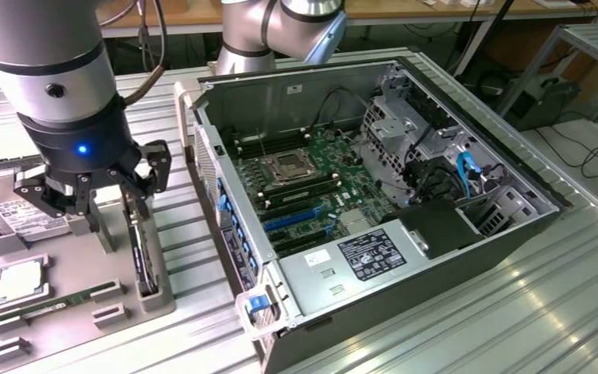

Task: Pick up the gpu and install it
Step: 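Pick up the gpu and move the gpu toward the slot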

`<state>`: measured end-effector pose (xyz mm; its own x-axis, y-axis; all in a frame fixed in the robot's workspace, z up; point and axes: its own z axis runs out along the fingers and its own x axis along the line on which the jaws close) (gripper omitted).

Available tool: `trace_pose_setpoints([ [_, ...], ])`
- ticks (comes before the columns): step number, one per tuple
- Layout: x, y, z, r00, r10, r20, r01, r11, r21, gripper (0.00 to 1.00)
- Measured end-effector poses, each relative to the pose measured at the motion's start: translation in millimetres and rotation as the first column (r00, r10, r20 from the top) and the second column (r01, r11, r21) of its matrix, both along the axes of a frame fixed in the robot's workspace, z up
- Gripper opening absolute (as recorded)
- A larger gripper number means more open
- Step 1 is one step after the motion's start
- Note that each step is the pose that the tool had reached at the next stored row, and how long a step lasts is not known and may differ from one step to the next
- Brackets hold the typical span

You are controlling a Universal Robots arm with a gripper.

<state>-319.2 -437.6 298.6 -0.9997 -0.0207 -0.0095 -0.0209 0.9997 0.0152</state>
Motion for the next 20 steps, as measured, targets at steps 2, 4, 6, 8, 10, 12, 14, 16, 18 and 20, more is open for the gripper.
trace_pose_setpoints([
  [2, 0.1, 0.0, -5.5, 1.0, 0.0, -0.0004, 0.0, 1.0, -0.0001, 0.6],
  [4, 0.2, 0.0, -8.8, 1.0, 0.0, -0.0004, 0.0, 1.0, -0.0001, 0.6],
  [6, 0.2, 0.0, -11.9, 1.0, 0.0, -0.0006, 0.0, 1.0, -0.0002, 0.6],
  [8, 0.3, 0.0, -14.9, 1.0, 0.0, -0.0008, 0.0, 1.0, -0.0002, 0.6],
  [10, 0.4, 0.0, -18.0, 1.0, 0.0, -0.0012, 0.0, 1.0, -0.0001, 0.6],
  [12, 0.5, 0.0, -21.1, 1.0, 0.0, -0.0017, 0.0, 1.0, -0.0002, 0.6],
  [14, 0.7, 0.0, -24.3, 1.0, 0.0, -0.0022, 0.0, 1.0, -0.0002, 0.6],
  [16, 1.0, 0.0, -29.4, 1.0, 0.0, -0.0031, 0.0, 1.0, -0.0001, 0.6],
  [18, 1.1, 0.0, -33.0, 1.0, 0.0, -0.0038, 0.0, 1.0, -0.0002, 0.6],
  [20, 1.3, 0.0, -37.0, 1.0, 0.0, -0.0044, 0.0, 1.0, -0.0002, 0.6],
])
